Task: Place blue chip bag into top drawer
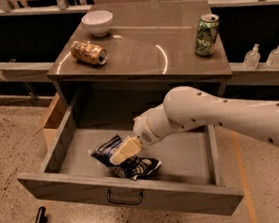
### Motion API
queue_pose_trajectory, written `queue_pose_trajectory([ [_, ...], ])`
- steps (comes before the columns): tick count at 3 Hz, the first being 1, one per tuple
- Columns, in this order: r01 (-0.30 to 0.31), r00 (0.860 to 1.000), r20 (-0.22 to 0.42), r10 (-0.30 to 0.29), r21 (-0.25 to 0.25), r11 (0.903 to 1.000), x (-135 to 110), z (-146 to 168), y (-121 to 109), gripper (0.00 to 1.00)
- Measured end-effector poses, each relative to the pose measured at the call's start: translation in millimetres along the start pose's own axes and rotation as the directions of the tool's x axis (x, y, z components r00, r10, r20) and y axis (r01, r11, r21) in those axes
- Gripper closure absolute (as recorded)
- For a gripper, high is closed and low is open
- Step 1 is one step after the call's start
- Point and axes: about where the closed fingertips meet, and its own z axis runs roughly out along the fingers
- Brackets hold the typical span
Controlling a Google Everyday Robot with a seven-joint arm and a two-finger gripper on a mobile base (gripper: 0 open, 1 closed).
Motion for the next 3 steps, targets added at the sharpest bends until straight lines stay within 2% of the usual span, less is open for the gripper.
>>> queue_pose_trajectory([
  [1,-0.028,1.000,-0.005,0.028,0.086,0.9959,-1.5,-27.5,-21.8,0.29],
  [2,-0.057,0.997,-0.032,0.064,0.187,0.9808,6.1,-65.4,-37.5,0.51],
  [3,-0.061,0.997,-0.028,0.068,0.197,0.9785,2.3,-70.2,-37.5,0.49],
])
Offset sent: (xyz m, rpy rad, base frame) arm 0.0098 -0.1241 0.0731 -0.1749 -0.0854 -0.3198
